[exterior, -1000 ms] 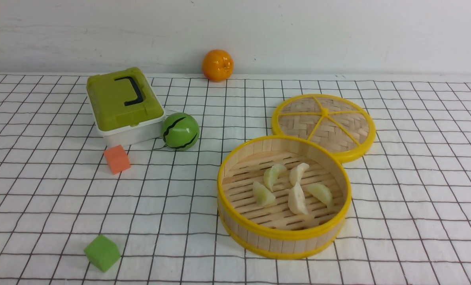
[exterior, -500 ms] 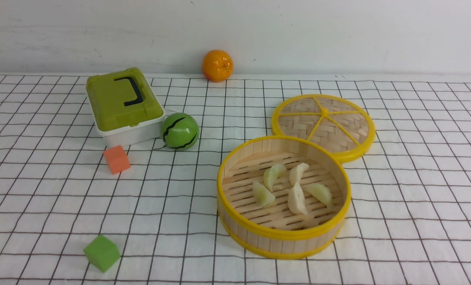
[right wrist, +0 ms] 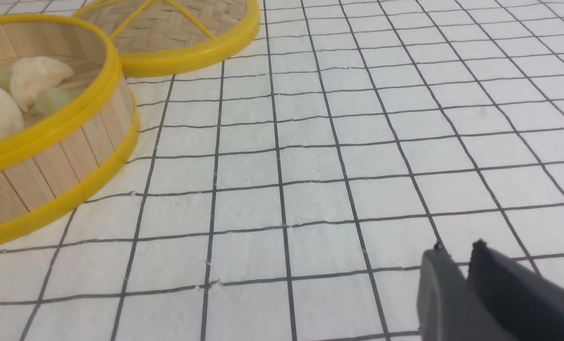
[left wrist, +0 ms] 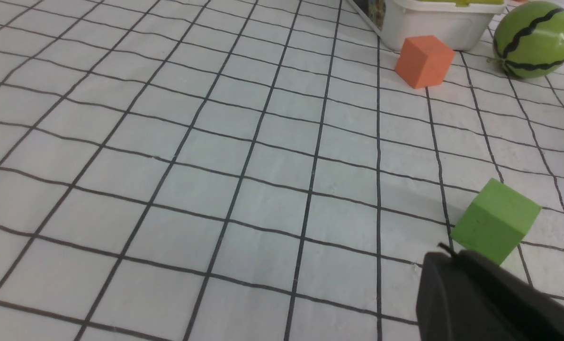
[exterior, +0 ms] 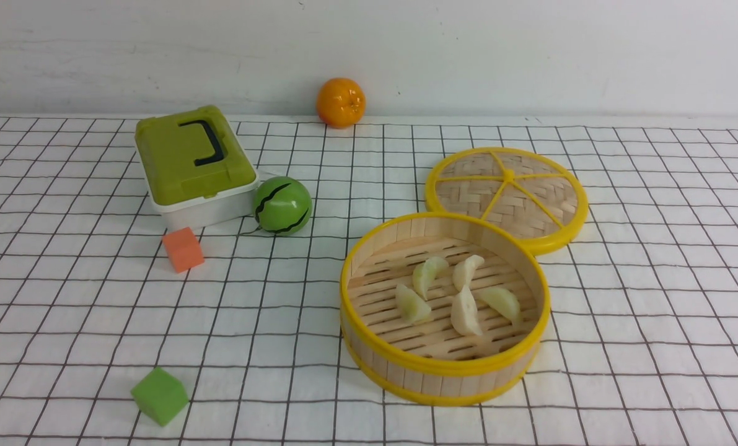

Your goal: Put the dumplings into the steamer on the table with the white tablecloth.

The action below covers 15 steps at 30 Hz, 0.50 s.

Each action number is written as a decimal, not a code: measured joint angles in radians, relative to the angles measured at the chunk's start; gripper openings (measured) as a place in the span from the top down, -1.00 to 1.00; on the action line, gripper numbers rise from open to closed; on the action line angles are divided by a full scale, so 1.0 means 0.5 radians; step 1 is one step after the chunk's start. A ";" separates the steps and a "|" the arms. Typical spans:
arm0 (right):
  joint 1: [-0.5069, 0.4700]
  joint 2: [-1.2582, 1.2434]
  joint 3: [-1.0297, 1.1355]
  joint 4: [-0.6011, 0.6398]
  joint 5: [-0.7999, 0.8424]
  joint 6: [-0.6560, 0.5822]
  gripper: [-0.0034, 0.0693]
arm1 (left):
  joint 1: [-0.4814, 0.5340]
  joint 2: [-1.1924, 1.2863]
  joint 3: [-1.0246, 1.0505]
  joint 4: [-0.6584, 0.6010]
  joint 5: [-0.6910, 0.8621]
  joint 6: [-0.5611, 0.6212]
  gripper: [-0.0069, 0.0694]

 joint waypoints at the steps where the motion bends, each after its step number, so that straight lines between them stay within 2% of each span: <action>1: 0.000 0.000 0.000 0.000 0.000 0.000 0.66 | 0.002 0.000 0.000 -0.002 0.000 0.000 0.85; 15: 0.000 0.000 0.000 0.001 0.000 0.000 0.60 | 0.002 0.000 0.000 -0.004 0.000 0.000 0.85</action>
